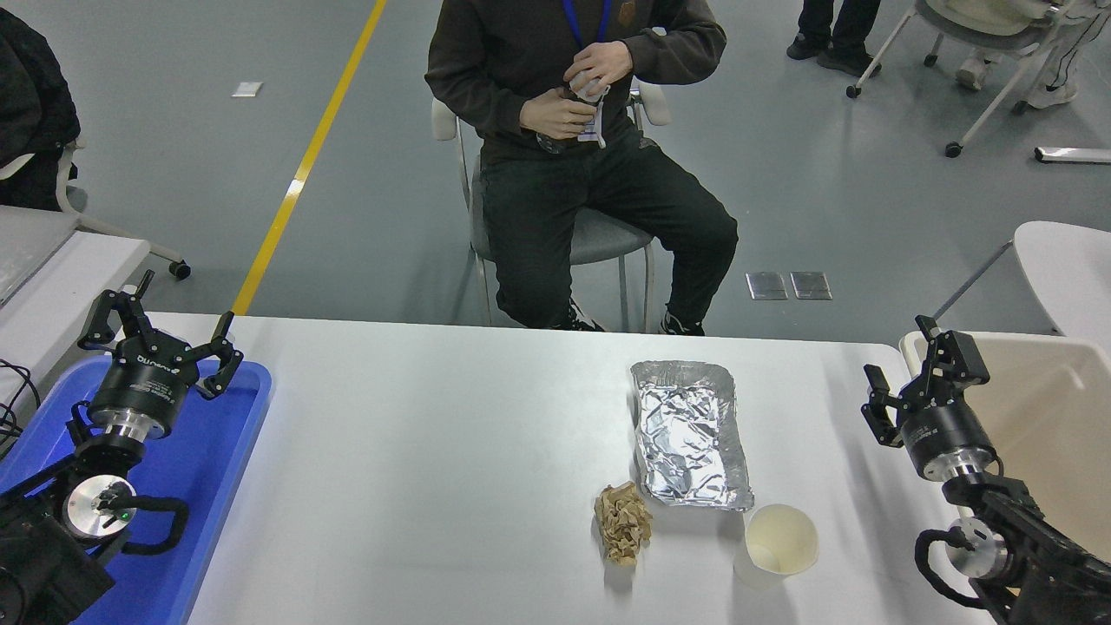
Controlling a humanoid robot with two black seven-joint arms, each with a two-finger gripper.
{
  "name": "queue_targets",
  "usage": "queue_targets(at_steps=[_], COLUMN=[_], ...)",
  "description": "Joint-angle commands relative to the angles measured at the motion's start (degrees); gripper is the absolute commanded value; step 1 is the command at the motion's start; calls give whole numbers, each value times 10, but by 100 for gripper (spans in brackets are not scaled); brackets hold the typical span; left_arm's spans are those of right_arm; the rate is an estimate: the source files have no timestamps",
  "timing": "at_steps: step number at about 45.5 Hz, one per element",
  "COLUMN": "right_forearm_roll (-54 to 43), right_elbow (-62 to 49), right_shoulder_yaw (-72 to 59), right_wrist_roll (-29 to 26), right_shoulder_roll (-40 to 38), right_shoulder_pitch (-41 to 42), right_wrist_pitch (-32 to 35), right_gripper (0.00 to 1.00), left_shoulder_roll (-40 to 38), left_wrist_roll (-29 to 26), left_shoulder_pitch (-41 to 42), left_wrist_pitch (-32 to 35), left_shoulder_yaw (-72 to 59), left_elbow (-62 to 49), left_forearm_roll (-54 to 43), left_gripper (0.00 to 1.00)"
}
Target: Clean the table surface
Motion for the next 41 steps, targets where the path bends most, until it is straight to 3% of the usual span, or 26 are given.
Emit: queue_targets(at_steps=[1, 41], right_forearm_roll=[0, 0], right_elbow=[-2, -8], right_shoulder_yaw=[-1, 1], right_wrist_roll=[0, 0], right_shoulder_roll=[2, 2], right_shoulder_pitch=[4, 5], right_wrist_pitch=[0, 4], right_gripper=[100, 100], left_shoulder_roll=[0, 0], left_wrist_roll=[0, 0], left_shoulder_pitch=[0, 0], left_wrist_pitch=[0, 0], left_shoulder_yaw=[0, 0], left_elbow=[0, 0], left_forearm_roll=[0, 0], left_gripper=[100, 100])
